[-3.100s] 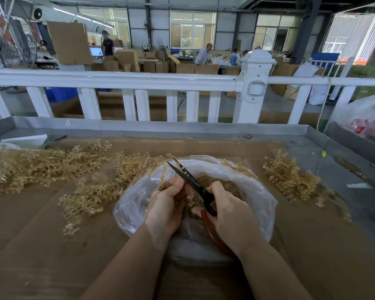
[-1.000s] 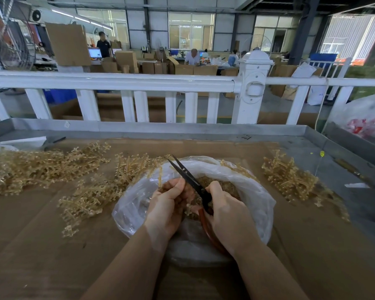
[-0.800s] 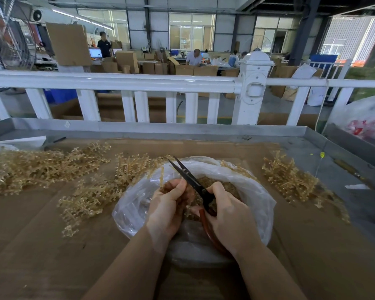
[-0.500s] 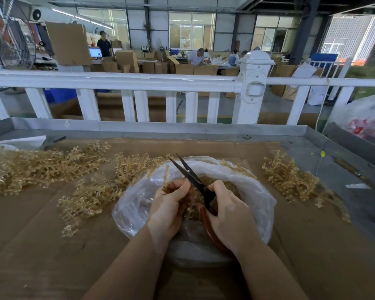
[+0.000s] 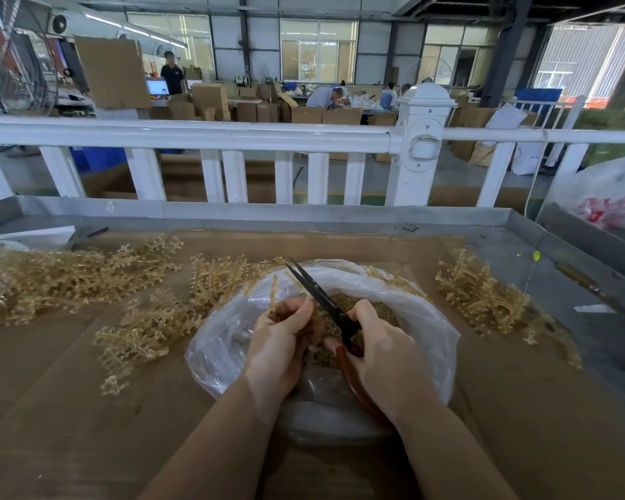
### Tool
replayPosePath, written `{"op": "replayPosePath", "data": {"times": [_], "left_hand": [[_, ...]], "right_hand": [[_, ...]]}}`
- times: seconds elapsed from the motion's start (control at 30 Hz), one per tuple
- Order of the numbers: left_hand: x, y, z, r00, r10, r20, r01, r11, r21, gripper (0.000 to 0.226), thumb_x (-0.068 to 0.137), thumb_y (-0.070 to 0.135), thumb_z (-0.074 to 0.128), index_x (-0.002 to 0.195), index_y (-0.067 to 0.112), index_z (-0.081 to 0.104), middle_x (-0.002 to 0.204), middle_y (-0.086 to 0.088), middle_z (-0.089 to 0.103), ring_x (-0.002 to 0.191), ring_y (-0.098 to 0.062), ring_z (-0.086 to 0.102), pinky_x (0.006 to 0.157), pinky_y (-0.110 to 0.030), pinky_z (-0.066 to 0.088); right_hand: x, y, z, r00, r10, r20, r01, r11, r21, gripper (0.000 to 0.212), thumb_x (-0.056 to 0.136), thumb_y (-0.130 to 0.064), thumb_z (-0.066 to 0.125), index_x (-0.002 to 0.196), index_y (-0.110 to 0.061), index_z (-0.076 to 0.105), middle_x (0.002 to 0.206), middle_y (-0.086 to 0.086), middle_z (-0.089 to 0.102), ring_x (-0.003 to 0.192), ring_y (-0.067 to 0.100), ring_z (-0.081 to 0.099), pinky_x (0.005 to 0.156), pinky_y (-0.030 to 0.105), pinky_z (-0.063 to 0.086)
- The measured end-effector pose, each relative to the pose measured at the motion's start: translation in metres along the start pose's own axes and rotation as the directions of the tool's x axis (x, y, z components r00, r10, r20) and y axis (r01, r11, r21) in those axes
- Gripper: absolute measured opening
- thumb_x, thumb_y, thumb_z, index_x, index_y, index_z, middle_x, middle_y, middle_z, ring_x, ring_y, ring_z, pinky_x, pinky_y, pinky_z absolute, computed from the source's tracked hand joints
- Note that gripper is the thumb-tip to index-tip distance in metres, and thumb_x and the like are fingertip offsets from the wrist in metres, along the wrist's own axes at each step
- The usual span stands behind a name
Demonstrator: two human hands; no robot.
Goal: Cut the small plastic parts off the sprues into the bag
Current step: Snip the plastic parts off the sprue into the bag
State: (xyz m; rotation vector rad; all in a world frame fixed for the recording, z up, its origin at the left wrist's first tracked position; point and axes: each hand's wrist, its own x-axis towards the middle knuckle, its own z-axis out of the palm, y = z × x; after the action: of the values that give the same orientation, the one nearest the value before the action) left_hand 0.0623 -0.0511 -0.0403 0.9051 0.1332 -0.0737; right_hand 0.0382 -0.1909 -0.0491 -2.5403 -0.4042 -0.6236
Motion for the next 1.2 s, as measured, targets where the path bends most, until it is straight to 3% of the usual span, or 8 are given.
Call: {"op": "replayPosePath", "data": {"times": [0.17, 0.27, 0.5, 0.77, 0.97, 1.13, 1.2], "left_hand": [[-0.0005, -0.0007, 0.0011, 0.999, 0.022, -0.047, -0.023, 1.0, -0.012, 0.013, 0.086, 0.002, 0.06, 0.074, 0.005, 0.059, 0.073, -0.015, 0.065, 0.066, -0.023, 0.065, 0.07, -0.037, 0.057], [-0.0003, -0.0021, 0.0023, 0.993, 0.057, -0.107, -0.063, 0.996, -0.057, 0.015, 0.087, 0.0, 0.06, 0.074, 0.007, 0.057, 0.069, -0.01, 0.063, 0.059, -0.016, 0.064, 0.057, -0.027, 0.057], [0.002, -0.0041, 0.0033, 0.982, 0.094, -0.167, -0.115, 0.986, -0.123, 0.017, 0.086, -0.011, 0.056, 0.087, 0.004, 0.064, 0.083, -0.01, 0.066, 0.065, -0.013, 0.067, 0.061, -0.02, 0.057], [0.0009, -0.004, 0.0017, 0.979, 0.14, -0.15, -0.167, 0.968, -0.188, 0.038, 0.08, -0.018, 0.056, 0.112, 0.002, 0.059, 0.084, -0.006, 0.062, 0.071, -0.012, 0.068, 0.066, -0.021, 0.058], [0.0043, 0.0008, -0.0002, 0.964, 0.076, -0.254, -0.15, 0.946, -0.286, 0.028, 0.082, -0.016, 0.056, 0.101, 0.004, 0.063, 0.087, -0.009, 0.065, 0.069, -0.014, 0.07, 0.058, -0.019, 0.056], [0.0025, 0.0014, -0.0028, 0.991, 0.029, -0.129, -0.06, 0.968, -0.242, 0.027, 0.086, -0.01, 0.055, 0.108, 0.002, 0.064, 0.093, -0.009, 0.069, 0.066, -0.009, 0.07, 0.056, -0.015, 0.054], [0.0021, 0.0008, -0.0036, 0.998, 0.015, -0.061, -0.028, 0.977, -0.213, 0.035, 0.082, -0.007, 0.057, 0.116, 0.001, 0.062, 0.099, -0.014, 0.07, 0.073, -0.013, 0.071, 0.062, -0.019, 0.056]], "right_hand": [[-0.0008, 0.0008, -0.0003, 0.999, 0.032, -0.044, -0.031, 0.999, 0.024, 0.032, 0.081, -0.046, 0.068, 0.099, -0.024, 0.052, 0.084, -0.01, 0.067, 0.076, 0.004, 0.061, 0.056, 0.006, 0.035], [-0.0024, 0.0017, 0.0007, 0.994, 0.074, -0.079, -0.072, 0.997, 0.026, 0.036, 0.079, -0.052, 0.067, 0.098, -0.026, 0.053, 0.083, -0.011, 0.065, 0.076, 0.006, 0.06, 0.059, 0.016, 0.043], [-0.0021, 0.0021, 0.0017, 0.987, 0.121, -0.109, -0.116, 0.992, 0.053, 0.036, 0.078, -0.053, 0.067, 0.101, -0.029, 0.052, 0.086, -0.015, 0.062, 0.074, -0.002, 0.049, 0.057, 0.002, 0.031], [-0.0031, 0.0004, 0.0005, 0.982, 0.136, -0.132, -0.124, 0.987, 0.098, 0.034, 0.079, -0.048, 0.069, 0.1, -0.029, 0.051, 0.083, -0.019, 0.053, 0.076, -0.004, 0.047, 0.059, 0.0, 0.031], [-0.0028, -0.003, -0.0021, 0.987, 0.084, -0.134, -0.068, 0.99, 0.121, 0.034, 0.08, -0.05, 0.064, 0.101, -0.026, 0.053, 0.086, -0.017, 0.058, 0.077, -0.002, 0.052, 0.064, 0.002, 0.036], [-0.0041, -0.0042, 0.0002, 0.999, 0.02, -0.044, -0.018, 0.999, 0.028, 0.036, 0.081, -0.05, 0.064, 0.103, -0.023, 0.056, 0.09, -0.009, 0.063, 0.081, 0.007, 0.059, 0.07, 0.014, 0.044], [-0.0038, -0.0036, -0.0003, 0.999, 0.017, -0.033, -0.015, 0.999, 0.034, 0.035, 0.081, -0.05, 0.064, 0.104, -0.024, 0.056, 0.092, -0.009, 0.064, 0.083, 0.005, 0.058, 0.07, 0.01, 0.041]]}}
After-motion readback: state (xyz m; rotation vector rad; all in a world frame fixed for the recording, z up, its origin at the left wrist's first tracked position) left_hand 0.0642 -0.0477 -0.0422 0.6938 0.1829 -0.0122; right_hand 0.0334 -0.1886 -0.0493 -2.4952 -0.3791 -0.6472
